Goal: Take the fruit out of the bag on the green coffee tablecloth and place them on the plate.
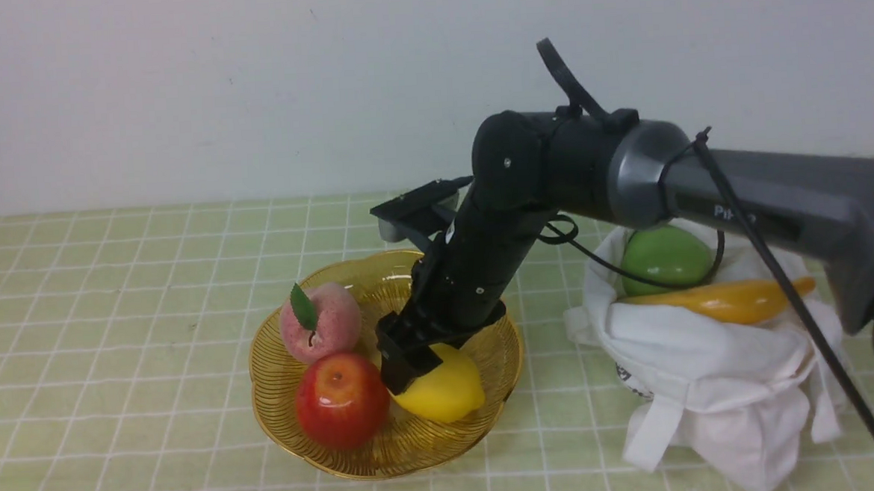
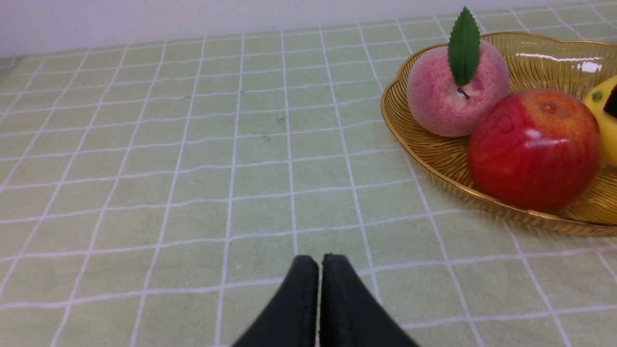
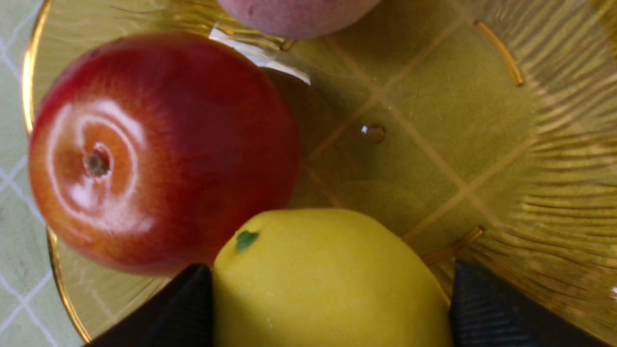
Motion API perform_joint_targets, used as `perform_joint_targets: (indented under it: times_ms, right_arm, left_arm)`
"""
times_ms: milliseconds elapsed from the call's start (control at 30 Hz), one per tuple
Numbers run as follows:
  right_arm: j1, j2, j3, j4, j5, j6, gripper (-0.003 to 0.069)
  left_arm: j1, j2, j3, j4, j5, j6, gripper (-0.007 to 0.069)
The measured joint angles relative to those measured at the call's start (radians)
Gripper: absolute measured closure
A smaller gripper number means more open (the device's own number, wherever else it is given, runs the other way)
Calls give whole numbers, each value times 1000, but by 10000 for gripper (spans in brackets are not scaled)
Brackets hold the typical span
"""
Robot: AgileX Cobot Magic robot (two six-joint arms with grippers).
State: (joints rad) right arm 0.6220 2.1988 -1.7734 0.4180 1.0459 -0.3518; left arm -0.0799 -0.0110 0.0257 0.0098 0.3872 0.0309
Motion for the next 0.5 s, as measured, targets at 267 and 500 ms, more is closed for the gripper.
perform_joint_targets:
  times_ms: [267,500]
  right_arm:
    - [2,0,-119,-74,119,60,-26]
    - [3,-80,-306,-257,187,244,179]
  left_arm:
    - [0,0,0,0,0,0,632]
    - [0,0,0,0,0,0,632]
